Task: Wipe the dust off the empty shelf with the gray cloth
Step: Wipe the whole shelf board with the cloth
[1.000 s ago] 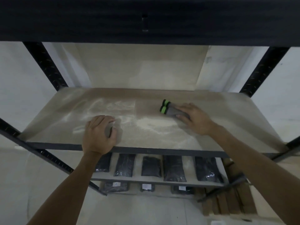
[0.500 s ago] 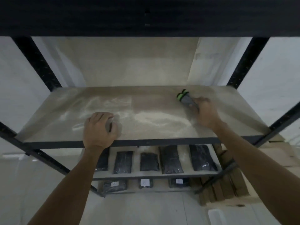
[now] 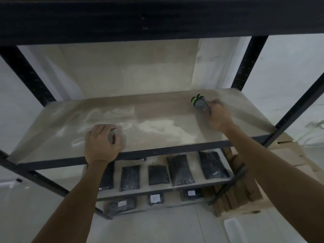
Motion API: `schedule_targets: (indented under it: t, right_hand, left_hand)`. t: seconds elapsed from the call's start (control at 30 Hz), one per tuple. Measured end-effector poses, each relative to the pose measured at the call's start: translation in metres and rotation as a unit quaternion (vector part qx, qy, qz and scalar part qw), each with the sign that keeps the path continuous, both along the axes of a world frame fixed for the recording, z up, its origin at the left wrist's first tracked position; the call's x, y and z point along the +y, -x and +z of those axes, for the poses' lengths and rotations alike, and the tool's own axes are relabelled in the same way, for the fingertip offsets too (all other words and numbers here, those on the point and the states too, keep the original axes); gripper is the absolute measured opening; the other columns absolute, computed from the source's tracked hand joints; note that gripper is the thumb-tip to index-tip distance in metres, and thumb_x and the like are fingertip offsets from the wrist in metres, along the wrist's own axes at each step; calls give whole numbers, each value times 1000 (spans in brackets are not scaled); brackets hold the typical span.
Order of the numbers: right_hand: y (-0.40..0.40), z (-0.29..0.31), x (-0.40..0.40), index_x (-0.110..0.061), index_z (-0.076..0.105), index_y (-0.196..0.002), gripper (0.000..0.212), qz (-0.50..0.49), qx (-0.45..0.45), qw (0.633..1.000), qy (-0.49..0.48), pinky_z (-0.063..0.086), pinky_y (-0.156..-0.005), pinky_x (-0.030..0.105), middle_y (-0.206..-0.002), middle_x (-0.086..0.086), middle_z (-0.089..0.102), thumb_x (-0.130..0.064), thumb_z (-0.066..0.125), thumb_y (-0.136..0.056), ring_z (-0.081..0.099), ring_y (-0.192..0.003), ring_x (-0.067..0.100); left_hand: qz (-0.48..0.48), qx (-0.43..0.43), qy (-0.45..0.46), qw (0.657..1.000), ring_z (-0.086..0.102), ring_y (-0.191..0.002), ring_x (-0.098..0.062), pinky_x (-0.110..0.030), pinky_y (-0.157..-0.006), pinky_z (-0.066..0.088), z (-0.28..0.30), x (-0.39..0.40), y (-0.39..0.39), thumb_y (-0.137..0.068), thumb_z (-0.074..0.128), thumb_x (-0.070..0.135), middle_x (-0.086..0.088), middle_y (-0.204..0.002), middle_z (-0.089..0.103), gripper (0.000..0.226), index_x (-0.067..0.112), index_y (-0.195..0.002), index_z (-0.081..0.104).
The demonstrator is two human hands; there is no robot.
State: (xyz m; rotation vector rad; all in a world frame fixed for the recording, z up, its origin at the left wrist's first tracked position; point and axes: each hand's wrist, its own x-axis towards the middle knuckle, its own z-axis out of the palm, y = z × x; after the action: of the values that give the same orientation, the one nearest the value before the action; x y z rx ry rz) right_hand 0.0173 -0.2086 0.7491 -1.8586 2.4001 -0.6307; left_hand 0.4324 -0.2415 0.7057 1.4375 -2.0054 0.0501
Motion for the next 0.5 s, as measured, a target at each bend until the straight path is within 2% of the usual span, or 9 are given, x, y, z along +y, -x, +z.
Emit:
schedule_targets:
  t: [0.1, 0.23, 0.4, 0.5]
  right_hand:
    - [-16, -18, 9, -7, 44, -146, 44, -4, 42, 999, 11, 34, -99, 44, -128, 22, 52, -19, 43, -104, 46, -112, 41]
    - [-55, -28, 23, -6, 50, -139, 40, 21, 69, 997, 25, 34, -90, 41, -117, 19, 57, -17, 47, -101, 48, -103, 38]
    - [-103, -29, 58, -6, 50, -141, 40, 74, 38, 995, 58, 38, -82, 41, -105, 14, 54, -22, 41, -105, 48, -92, 31]
    - [-133, -27, 80, -12, 47, -142, 39, 100, -10, 994, 52, 35, -77, 28, -105, 3, 47, -28, 36, -108, 43, -92, 18]
  left_hand:
    - [-3, 3, 11, 1000, 62, -99, -31, -43, -90, 44, -1, 0, 1, -83, 51, 29, -7, -100, 72, 33, 10, -99, 72]
    - [1, 0, 12, 1000, 62, -99, -31, -42, -88, 44, -4, -1, 0, -83, 52, 29, -7, -100, 73, 32, 10, -99, 72]
    - [1, 2, 10, 1000, 63, -98, -30, -41, -86, 45, -5, 0, 1, -83, 52, 28, -6, -100, 72, 30, 11, -98, 72]
    - [0, -4, 2, 1000, 62, -98, -28, -40, -86, 45, -5, -1, -2, -85, 51, 31, -5, -100, 72, 31, 12, -100, 72]
